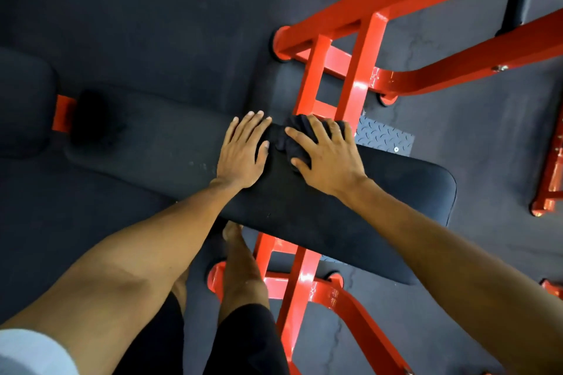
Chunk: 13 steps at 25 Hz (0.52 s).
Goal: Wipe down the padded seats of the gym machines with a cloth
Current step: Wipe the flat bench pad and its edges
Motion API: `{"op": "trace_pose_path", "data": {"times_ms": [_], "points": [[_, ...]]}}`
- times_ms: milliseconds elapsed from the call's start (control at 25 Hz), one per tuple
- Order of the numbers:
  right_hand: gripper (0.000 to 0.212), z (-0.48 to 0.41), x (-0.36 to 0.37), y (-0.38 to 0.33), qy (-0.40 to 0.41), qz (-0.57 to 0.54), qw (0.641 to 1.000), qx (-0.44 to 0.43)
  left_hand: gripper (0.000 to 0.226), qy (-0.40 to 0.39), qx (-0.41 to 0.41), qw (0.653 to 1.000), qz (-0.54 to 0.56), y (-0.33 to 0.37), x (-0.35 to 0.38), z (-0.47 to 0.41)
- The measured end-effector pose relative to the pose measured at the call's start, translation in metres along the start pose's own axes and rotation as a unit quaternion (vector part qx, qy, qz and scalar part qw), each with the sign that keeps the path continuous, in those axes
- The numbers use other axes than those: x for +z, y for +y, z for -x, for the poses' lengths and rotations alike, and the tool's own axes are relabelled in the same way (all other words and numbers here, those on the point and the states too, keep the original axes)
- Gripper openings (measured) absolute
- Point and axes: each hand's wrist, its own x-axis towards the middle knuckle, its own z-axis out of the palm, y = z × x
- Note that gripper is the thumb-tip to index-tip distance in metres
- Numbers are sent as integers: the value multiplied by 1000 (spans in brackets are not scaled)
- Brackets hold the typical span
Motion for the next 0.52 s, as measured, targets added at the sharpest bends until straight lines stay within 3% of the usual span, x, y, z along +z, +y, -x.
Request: {"op": "trace_pose_path", "data": {"times_ms": [200, 520], "points": [[61, -92, -16, -12, -155, -150, 977, -8, 58, 6, -23, 1000, 18, -1, 0, -1], [64, 0, -34, 72, -110, -116, 987, 18, 56, 17, -32, 999, 9, 4, -4, -3]]}}
